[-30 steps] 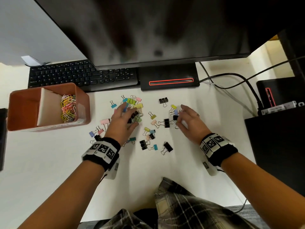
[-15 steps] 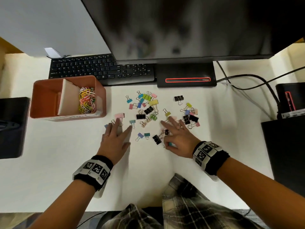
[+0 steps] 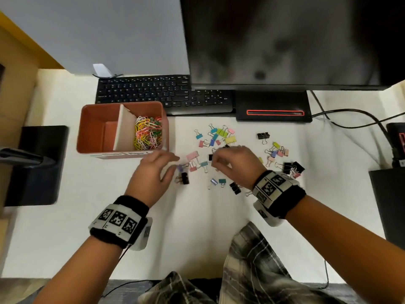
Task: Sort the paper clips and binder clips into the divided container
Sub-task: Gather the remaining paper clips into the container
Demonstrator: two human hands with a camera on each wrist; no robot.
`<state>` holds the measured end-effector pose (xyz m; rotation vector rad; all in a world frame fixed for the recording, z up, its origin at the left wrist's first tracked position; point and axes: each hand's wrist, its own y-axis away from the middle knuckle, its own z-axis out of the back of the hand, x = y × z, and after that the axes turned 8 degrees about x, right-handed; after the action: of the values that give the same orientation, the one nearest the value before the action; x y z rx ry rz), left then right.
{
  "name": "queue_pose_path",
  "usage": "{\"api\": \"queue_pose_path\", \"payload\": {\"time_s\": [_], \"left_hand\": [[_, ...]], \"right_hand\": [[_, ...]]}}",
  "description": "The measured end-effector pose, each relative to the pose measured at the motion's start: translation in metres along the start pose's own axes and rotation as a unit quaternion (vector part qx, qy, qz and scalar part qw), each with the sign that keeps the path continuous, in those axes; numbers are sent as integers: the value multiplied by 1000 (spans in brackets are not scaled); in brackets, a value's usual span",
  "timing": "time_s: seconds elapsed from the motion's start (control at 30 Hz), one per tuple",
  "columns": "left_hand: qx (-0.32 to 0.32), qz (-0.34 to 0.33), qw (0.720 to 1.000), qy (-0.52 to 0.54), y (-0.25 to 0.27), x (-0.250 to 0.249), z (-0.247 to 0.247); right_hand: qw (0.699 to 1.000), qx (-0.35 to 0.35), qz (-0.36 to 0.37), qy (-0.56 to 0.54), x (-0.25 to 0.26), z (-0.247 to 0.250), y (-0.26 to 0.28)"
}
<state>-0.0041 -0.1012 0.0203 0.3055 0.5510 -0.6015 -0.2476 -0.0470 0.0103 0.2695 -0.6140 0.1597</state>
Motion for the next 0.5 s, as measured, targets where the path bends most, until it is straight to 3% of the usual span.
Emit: {"api": "queue_pose_path", "payload": {"time_s": [0.17, 0.27, 0.33, 0.4, 0.5], "left_hand": [[-88, 23, 996, -10, 7, 37, 66], [-96, 39, 995, -2, 13, 56, 85], [-85, 28, 996, 17, 18, 63, 88], [-54, 7, 998, 38, 21, 65, 81], [11, -22, 998, 57, 22, 64, 58]], "right_hand": [[997, -64, 28, 17, 67, 7, -85], [999, -48, 13, 18, 97, 2, -124], [999, -36, 1, 35, 106, -4, -136], [997, -68, -19, 14, 101, -6, -129], [991, -72, -106, -37, 75, -15, -100]]}}
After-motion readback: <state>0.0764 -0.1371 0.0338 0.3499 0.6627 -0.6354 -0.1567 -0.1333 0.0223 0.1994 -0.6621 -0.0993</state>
